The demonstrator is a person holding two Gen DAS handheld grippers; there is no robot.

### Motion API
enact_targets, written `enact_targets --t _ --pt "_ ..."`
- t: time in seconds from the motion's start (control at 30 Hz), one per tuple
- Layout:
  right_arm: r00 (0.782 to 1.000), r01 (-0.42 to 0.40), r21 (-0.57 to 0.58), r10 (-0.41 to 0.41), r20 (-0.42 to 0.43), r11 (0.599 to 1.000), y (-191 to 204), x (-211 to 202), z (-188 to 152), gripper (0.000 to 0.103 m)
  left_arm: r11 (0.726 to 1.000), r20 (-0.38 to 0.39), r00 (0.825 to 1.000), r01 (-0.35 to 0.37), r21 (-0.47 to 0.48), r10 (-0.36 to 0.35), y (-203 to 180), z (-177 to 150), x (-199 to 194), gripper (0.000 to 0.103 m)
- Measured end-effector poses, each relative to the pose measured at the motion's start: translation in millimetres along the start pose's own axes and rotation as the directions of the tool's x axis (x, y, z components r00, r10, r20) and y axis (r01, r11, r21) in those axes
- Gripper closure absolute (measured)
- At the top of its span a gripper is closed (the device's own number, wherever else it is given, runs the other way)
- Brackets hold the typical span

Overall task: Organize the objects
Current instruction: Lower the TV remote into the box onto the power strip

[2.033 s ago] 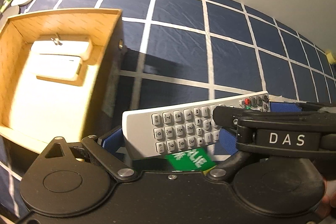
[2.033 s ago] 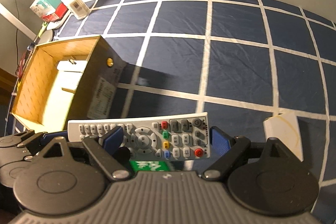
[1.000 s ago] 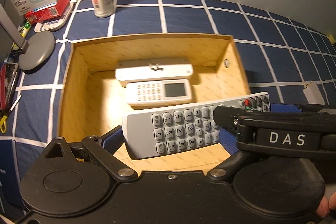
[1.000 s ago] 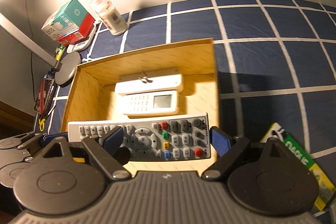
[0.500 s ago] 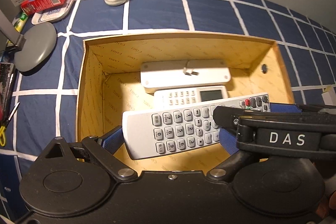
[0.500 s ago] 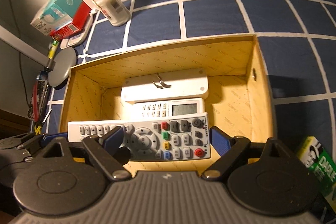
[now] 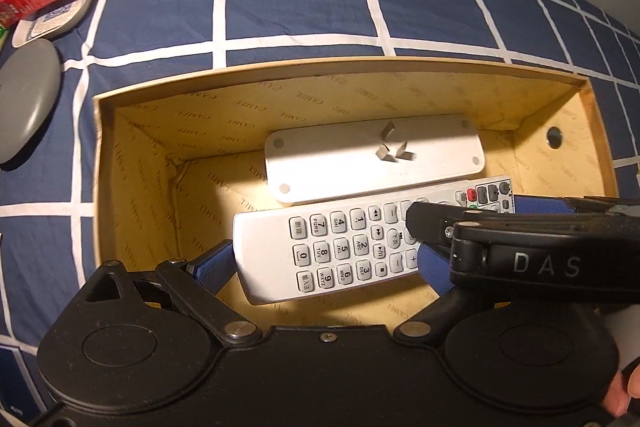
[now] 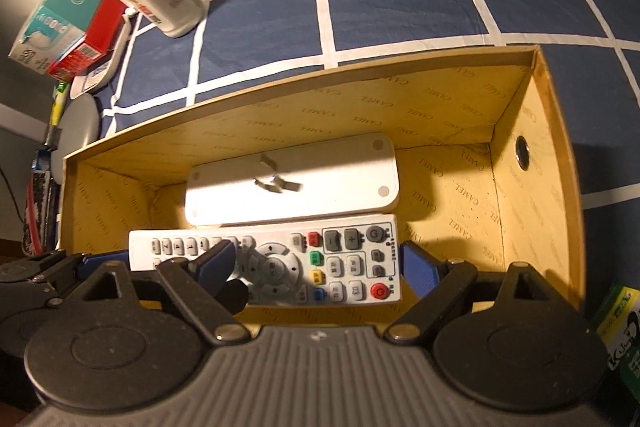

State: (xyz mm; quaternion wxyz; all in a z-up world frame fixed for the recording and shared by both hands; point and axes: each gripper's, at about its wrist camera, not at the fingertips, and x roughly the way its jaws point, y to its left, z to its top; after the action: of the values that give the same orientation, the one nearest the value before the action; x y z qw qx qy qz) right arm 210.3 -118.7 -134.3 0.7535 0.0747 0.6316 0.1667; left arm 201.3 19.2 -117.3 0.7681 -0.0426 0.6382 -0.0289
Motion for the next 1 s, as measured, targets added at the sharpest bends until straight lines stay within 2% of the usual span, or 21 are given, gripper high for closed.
enact_targets --t 0.5,1.0 --pt "0.999 0.029 0.003 -0.029 -0.032 1.0 -4 17 7 0.015 0.999 -0.031 0.999 0.03 -0.016 -0.031 5 5 22 0.007" --pt "0.999 0.038 -0.004 -0.038 -0.024 0.999 -4 11 5 0.014 0.998 -0.02 0.999 0.026 -0.053 -0.027 9 3 14 0.007"
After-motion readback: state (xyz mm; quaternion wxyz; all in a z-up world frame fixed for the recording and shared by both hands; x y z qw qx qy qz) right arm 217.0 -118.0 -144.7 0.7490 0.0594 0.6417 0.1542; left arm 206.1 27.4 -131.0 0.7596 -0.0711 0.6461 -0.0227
